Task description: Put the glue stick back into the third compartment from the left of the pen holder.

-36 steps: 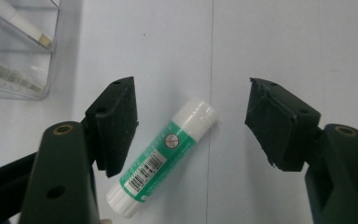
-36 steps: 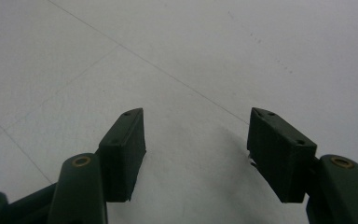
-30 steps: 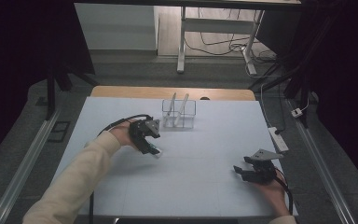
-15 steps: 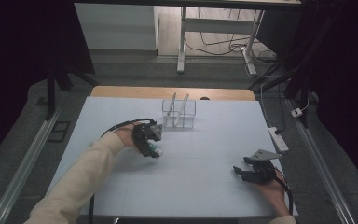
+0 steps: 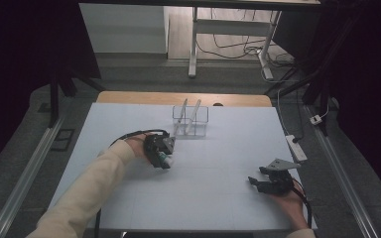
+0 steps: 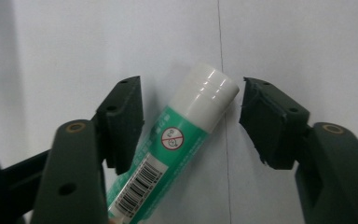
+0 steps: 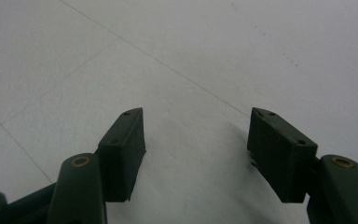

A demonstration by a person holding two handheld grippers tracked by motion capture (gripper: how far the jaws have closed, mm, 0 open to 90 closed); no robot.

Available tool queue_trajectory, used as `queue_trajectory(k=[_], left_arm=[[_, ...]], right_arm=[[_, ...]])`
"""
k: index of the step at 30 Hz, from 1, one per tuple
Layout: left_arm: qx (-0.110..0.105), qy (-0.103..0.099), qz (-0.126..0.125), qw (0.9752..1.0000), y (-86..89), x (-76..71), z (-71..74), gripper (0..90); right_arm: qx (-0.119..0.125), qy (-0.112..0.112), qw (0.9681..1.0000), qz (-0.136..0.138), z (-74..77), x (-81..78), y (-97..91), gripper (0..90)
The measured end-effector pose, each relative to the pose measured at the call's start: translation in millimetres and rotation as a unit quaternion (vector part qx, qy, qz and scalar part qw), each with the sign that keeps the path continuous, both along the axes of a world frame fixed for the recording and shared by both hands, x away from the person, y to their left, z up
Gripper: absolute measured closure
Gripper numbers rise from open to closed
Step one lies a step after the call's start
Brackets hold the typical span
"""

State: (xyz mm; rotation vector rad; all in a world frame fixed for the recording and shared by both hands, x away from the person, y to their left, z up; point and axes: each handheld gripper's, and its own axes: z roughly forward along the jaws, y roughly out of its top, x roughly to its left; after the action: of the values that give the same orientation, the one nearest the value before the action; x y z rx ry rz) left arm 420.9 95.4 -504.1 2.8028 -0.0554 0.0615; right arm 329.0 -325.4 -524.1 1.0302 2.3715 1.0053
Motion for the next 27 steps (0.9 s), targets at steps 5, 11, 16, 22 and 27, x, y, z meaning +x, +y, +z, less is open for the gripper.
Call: queue_trajectory(k=[5,11,16,22,27], left_arm=[[0.001,-0.005,-0.017,0.9998,0.9,0.1,-2.4,47.9],[-0.006,-0.009,-0.039,0.9992,1.5,-0.7,-3.2,55.2],[-0.007,-0.003,-0.044,0.999,2.1,-1.3,-3.3,61.9],[-0.005,0.002,-0.04,0.9992,2.2,-1.1,-2.7,64.3],[-0.006,0.011,-0.025,0.9996,4.1,-1.7,1.3,64.6]], right_arm=[[0.0,0.0,1.0,0.0,0.0,0.1,-0.1,35.8],[0.001,0.001,1.0,-0.001,0.0,0.3,-0.4,35.6],[0.001,0.001,1.0,-0.001,-0.1,0.5,-0.6,35.6],[0.001,0.0,1.0,-0.001,-0.1,0.6,-1.0,35.6],[0.001,0.001,1.0,-0.001,0.0,0.6,-1.1,35.6]])
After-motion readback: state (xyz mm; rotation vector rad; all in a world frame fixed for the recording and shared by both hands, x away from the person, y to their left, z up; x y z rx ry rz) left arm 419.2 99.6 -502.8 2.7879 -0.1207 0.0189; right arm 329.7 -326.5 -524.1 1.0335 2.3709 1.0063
